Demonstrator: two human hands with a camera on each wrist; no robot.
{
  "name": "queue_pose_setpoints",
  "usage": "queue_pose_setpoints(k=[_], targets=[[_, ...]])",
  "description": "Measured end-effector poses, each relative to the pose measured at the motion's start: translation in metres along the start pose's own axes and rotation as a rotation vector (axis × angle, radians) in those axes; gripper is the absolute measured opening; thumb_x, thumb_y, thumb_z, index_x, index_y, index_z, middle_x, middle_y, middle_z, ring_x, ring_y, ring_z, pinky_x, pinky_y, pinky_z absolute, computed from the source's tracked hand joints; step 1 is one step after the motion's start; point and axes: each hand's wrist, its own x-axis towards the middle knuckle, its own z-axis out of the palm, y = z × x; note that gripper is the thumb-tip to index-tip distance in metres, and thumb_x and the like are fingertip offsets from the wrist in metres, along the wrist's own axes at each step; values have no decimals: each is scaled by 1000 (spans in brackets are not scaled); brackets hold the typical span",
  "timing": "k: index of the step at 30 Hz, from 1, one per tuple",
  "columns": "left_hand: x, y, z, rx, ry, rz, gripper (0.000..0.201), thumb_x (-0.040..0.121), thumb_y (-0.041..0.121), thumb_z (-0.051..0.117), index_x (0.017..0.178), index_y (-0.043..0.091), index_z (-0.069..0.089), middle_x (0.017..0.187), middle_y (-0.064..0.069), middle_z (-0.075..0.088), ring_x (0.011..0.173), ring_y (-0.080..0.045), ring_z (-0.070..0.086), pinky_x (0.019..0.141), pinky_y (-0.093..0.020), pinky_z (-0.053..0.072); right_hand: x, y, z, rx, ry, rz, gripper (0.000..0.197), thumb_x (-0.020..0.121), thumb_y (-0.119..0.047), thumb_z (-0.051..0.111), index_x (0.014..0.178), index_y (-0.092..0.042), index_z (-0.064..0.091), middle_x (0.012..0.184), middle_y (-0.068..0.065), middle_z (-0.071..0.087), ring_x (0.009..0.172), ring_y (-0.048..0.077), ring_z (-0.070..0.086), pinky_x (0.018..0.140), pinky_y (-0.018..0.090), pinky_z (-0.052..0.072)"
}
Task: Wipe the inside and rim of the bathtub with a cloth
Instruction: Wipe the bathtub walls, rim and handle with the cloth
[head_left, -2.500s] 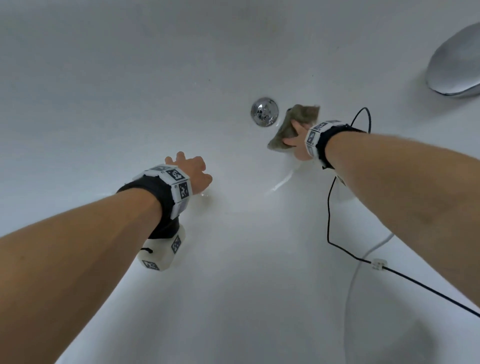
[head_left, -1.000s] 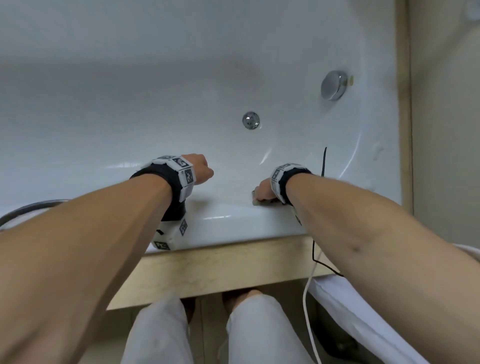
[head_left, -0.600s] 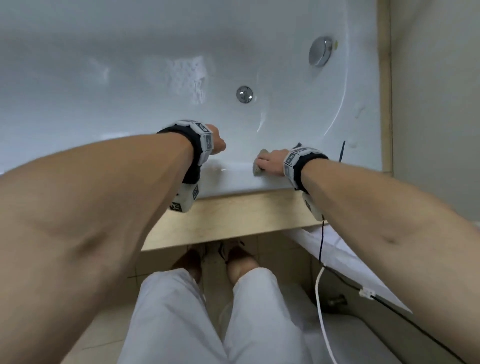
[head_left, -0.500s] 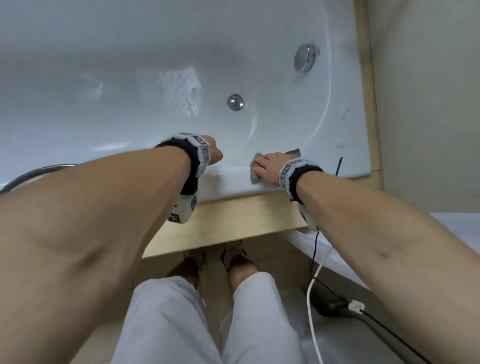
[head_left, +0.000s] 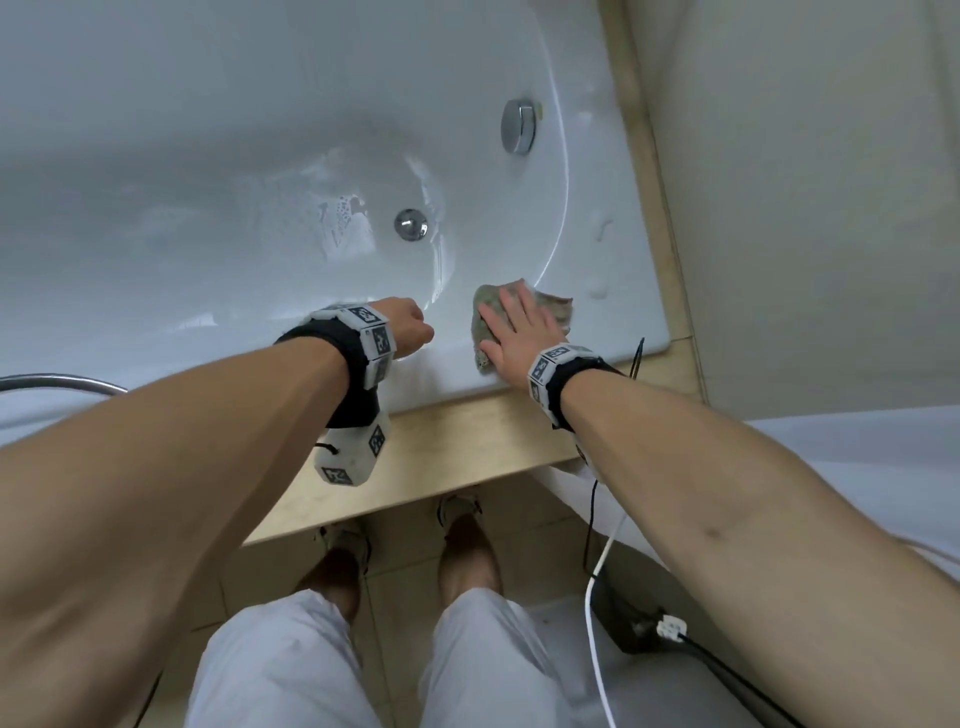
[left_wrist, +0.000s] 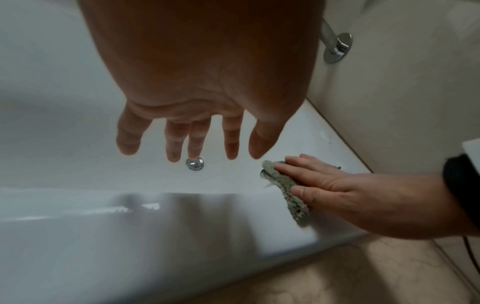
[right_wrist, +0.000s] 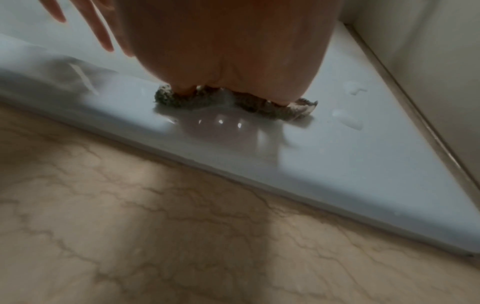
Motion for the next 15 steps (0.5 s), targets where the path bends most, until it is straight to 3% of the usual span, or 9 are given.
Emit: queue_pose_setpoints(k=[4,11,15], targets=[[9,26,-3,-12,6,-28,39,95,22,49,131,9,57,133,-12,56,122,-31,51,98,-33,39,4,23,-5,36,34,-16,59,102,-45,21,155,-31,1,163,2,-15,149,24,-19,120,45,-4],[31,70,-4,-45,21,-69,40,95,24,49,133,13,56,137,-9,54,125,-30,49,98,-30,39,31,61,-20,-10,83,-43,56,102,-45,21,155,-31,9,165,0,-6,150,23,-14,121,45,-2],[42,80,-5,-64,18,-123,41,95,25,50,134,14,54,138,-8,53,126,-29,49,100,-30,38,57,88,-45,-24,39,-79,56,101,-45,20,155,-32,13,164,-1,-7,150,22,-16,120,46,-3]])
